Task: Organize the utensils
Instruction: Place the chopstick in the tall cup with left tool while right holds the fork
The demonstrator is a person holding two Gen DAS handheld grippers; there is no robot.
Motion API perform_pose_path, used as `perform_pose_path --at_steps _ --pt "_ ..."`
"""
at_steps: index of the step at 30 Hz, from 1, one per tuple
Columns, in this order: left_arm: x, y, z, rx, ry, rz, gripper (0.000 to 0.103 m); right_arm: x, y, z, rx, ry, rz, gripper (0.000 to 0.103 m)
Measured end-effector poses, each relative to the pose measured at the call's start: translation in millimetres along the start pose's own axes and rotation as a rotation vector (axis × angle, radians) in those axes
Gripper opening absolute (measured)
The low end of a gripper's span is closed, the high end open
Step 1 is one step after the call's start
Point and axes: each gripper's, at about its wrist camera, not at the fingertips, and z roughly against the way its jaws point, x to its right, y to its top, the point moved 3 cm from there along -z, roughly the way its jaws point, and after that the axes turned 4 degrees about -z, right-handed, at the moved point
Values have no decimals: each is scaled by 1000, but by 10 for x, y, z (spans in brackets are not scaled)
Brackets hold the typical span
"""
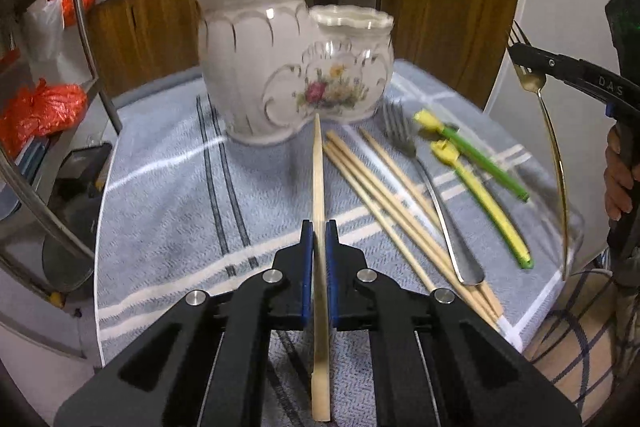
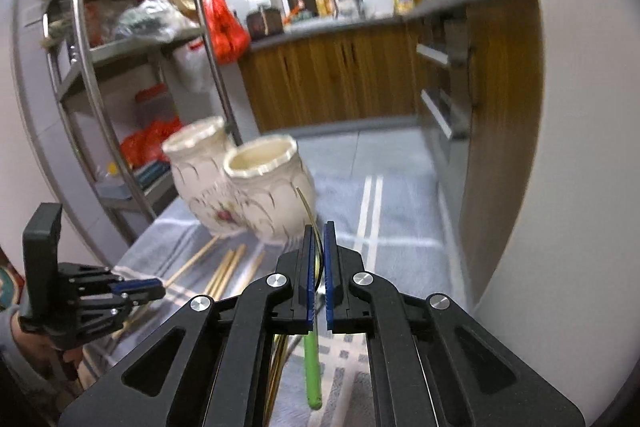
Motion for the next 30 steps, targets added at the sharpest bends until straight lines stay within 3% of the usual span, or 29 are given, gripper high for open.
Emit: perform_pose_path --at_steps 6,14,17,22,30 --pt "-14 35 187 109 -8 -10 6 -259 130 323 154 -55 75 5" --pt "-111 64 389 250 -31 -15 6 -600 415 408 315 -134 155 5" --pt "-129 89 461 295 -9 -35 6 -690 534 405 339 -137 165 5" --pt "-194 214 615 381 -37 -38 6 -782 791 311 369 -107 154 5" --pt "-354 699 733 476 -19 -65 6 -831 1088 171 419 -80 143 5"
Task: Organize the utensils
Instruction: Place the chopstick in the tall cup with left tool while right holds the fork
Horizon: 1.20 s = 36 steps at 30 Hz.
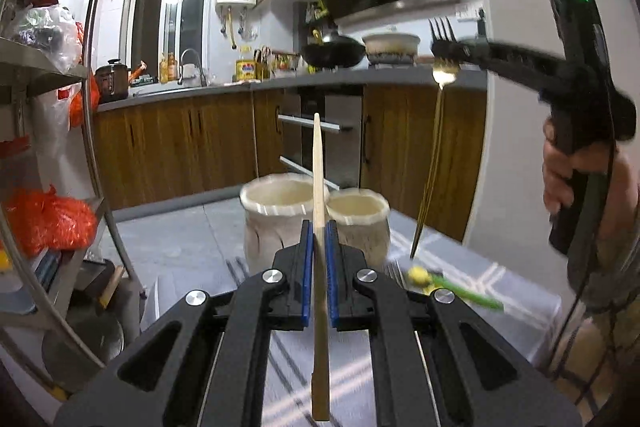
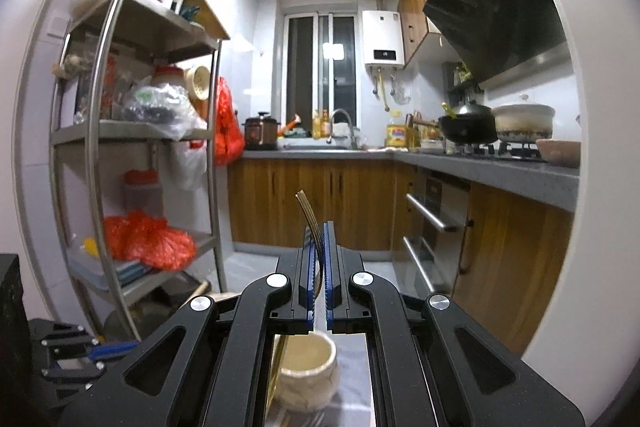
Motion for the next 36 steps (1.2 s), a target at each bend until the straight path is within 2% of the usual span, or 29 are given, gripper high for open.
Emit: perform_pose_path --at_steps 6,11,16,24,36 --pt "-308 496 -326 86 -18 87 6 169 142 -137 56 -24 -59 5" --pt "-451 736 -734 120 -22 142 6 308 153 -268 87 -47 -101 5" --pt "-522 708 -1093 105 -28 194 6 432 21 -420 91 -80 -124 5" --pt "-432 528 -1324 108 47 143 6 494 -182 -618 46 -90 -139 5" --pt "-352 261 -948 105 75 100 6 262 -477 -854 -91 -57 -58 5"
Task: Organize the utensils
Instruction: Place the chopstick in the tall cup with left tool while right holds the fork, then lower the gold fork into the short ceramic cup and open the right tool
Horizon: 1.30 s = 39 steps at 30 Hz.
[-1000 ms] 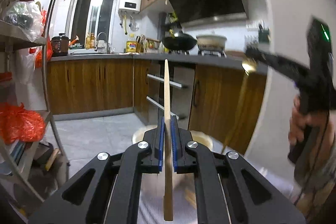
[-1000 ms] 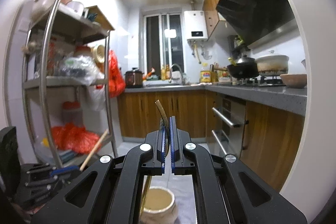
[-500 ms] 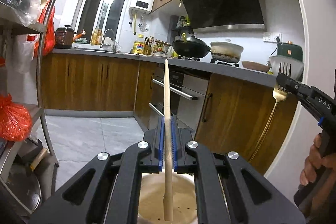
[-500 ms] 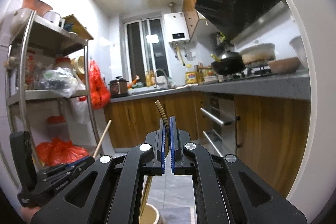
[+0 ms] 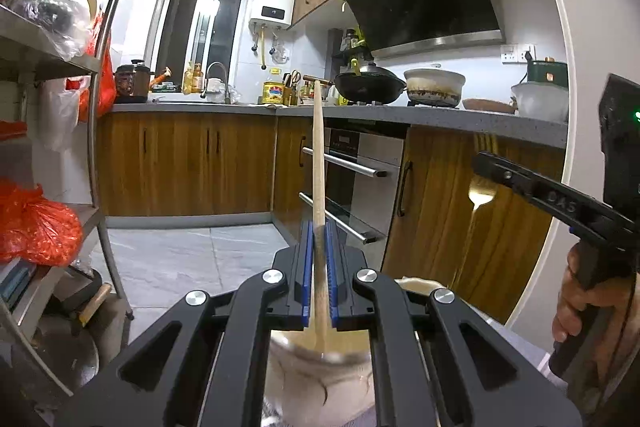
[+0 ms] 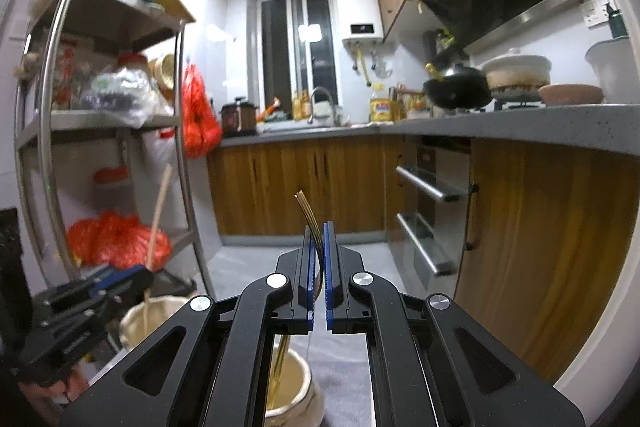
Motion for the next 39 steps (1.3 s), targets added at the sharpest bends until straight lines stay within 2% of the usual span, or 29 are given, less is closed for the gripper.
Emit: perform_pose_path --at_steps 6,18,21,24,26,28,32,37,39 --pt "22 -96 41 -10 11 -2 6 -76 -132 -97 -49 -18 45 5" --pt "13 -118 56 -20 35 -22 8 -18 -133 -126 -60 -48 41 5" --pt "8 -129 63 -21 41 -23 17 2 -127 -128 -62 -57 42 5" --pt "-29 -124 87 -10 56 -15 32 23 -148 -163 -68 -70 37 5" --pt "-61 -124 114 3 69 -5 47 53 -165 -187 -76 -75 27 5" --pt "-88 -116 134 12 74 7 54 88 -187 -218 -86 -84 17 5" --pt "-97 -119 118 7 84 9 61 142 -227 -247 -98 -100 12 5" --pt "-112 -114 104 5 89 16 63 208 -258 -268 -111 -109 -6 5" --pt "-121 -110 104 3 93 17 65 212 -267 -265 -114 -105 -10 10"
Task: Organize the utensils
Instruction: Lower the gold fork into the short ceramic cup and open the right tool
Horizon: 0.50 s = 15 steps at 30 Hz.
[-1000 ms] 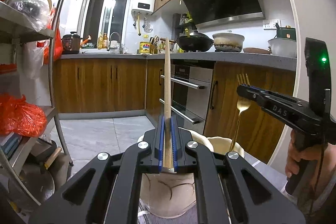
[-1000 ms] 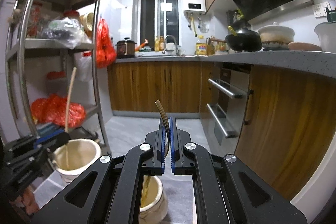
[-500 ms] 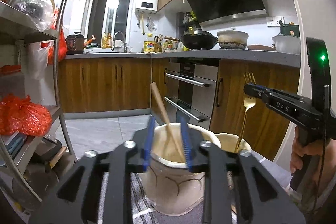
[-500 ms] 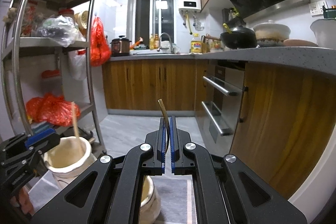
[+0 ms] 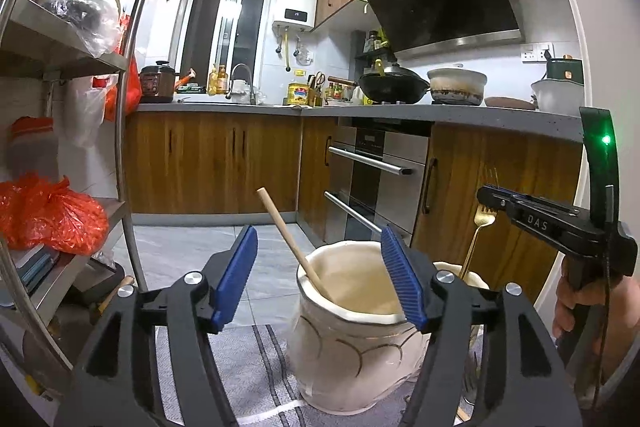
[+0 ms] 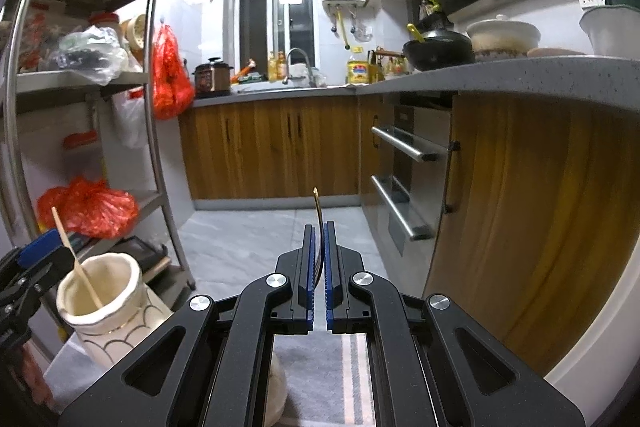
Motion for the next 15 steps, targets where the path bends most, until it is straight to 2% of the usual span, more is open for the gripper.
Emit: perform_pose_path --at_steps 3,8,10,13,15 --pt "-12 0 -13 -4 1 4 66 -1 -1 11 0 6 2 16" --pt "-8 -1 2 0 6 1 73 -20 20 60 11 20 -1 44" --pt "-13 7 20 2 15 0 78 -25 40 112 24 41 -7 70" --pt "-14 38 75 15 33 -10 88 -42 85 223 58 70 -10 95" --pt "6 55 122 20 42 -18 94 -52 122 328 92 78 -7 98"
